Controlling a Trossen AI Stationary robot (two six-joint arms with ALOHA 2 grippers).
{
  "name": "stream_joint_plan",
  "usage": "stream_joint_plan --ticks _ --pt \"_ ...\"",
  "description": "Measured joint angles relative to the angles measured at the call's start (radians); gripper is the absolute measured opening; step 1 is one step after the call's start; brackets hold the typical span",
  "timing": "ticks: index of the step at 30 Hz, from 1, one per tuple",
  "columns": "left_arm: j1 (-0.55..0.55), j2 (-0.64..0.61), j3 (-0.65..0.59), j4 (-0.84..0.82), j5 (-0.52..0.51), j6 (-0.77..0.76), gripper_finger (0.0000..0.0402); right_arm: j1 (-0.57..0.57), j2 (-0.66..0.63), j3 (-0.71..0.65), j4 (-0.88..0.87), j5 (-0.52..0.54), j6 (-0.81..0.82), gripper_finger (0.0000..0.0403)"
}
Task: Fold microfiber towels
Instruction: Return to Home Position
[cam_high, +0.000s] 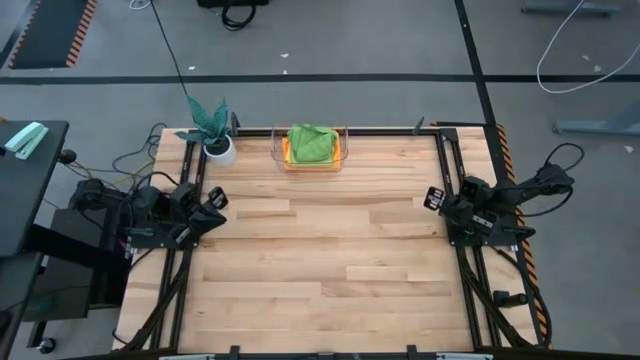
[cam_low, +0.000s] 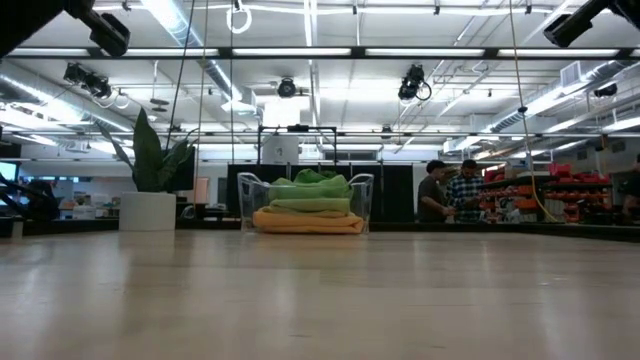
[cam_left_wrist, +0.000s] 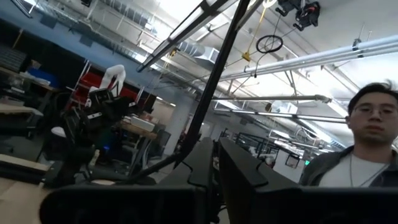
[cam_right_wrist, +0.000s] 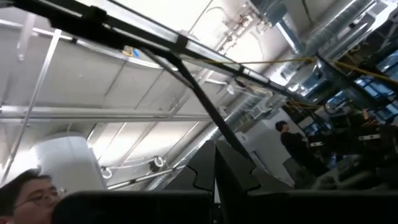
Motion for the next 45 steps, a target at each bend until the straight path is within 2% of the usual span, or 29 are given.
stream_joint_plan --ticks 5,11,15,19,22,27,32,37,41,45 --pt "0.001 -0.003 -0.029 0.017 0.0 0.05 0.0025 -0.033 0.002 0.0 0.001 0.007 -0.014 0.0016" --pt "0.041 -0.073 -0.03 0.002 0.039 0.089 0.0027 -0.11 0.002 0.0 -0.012 -0.062 -0.024 0.0016" --pt "0.092 -0.14 -0.03 -0.106 0.053 0.074 0.0034 -0.181 0.002 0.0 -0.057 -0.113 -0.018 0.0016" --pt "0.142 -0.135 -0.03 -0.183 0.054 0.037 0.0035 -0.248 0.002 0.0 -0.087 -0.177 -0.032 0.0016" --pt "0.179 -0.136 -0.029 -0.278 0.053 -0.004 0.0031 -0.295 0.002 0.0 -0.135 -0.222 -0.102 0.0016" --pt "0.232 -0.135 -0.029 -0.411 0.049 -0.001 0.0024 -0.364 0.002 0.0 -0.299 -0.225 -0.221 0.0016" --pt "0.267 -0.135 -0.029 -0.51 -0.01 0.0 0.0027 -0.441 0.002 0.0 -0.442 -0.222 -0.308 0.0016" --pt "0.297 -0.135 -0.029 -0.59 -0.093 0.008 0.0035 -0.537 0.002 0.0 -0.522 -0.221 -0.382 0.0016" --pt "0.31 -0.135 -0.027 -0.619 -0.097 0.014 0.0035 -0.607 0.002 0.0 -0.581 -0.221 -0.47 0.0016" --pt "0.31 -0.13 -0.027 -0.62 -0.097 0.098 0.0028 -0.661 0.002 0.0 -0.646 -0.221 -0.547 0.0016"
